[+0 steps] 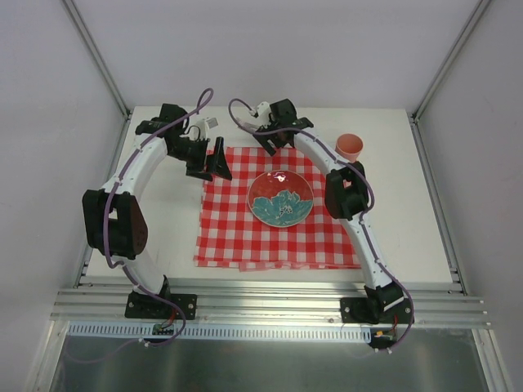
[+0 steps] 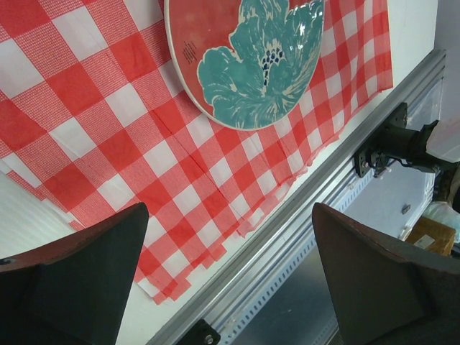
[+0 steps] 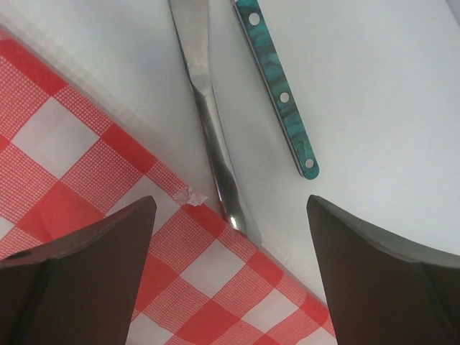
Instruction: Set the dinner table for one person
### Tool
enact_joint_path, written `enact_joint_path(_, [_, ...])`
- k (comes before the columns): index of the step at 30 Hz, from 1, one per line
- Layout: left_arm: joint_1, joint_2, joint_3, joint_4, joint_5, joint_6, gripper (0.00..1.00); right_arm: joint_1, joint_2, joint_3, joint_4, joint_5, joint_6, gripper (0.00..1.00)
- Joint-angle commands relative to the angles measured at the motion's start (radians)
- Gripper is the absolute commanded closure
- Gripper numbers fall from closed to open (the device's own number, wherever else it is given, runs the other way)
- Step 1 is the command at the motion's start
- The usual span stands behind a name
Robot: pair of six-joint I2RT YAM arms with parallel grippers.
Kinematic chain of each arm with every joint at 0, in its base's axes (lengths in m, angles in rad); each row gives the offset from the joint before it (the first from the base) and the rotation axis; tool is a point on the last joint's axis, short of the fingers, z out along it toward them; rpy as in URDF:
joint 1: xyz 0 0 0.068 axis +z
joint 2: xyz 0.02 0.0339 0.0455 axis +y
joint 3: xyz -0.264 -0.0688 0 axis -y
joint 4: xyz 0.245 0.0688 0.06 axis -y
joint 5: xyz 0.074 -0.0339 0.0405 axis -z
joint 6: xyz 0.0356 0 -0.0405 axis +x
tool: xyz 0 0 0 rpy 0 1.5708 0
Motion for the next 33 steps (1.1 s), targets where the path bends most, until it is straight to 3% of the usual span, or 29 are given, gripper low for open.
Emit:
enact_joint_path(1, [-0.010,-0.049,0.041,0.004,0.024,-0.004,0.01,-0.014,-0.003,0.007,0.014,0.006,-0.140,0.09])
enact_joint_path(11, [-0.010,-0.048,0.036,0.017,0.030,-0.018,0.01,-0.019,0.004,0.007,-0.041,-0.062,-0.186,0.08])
enact_joint_path(16, [-0.010,-0.025,0.064,0.021,0.031,-0.021,0.01,-0.010,0.041,0.027,-0.059,0.018,-0.284,0.02])
enact_joint_path(26, [-0.018,-0.008,0.064,0.021,0.004,-0.013,0.01,-0.011,0.046,-0.010,-0.032,0.134,-0.332,0.01])
enact_joint_path(33, [-0.018,0.009,0.064,0.015,-0.033,0.025,0.01,-0.057,-0.009,-0.039,0.036,0.093,-0.198,0.01])
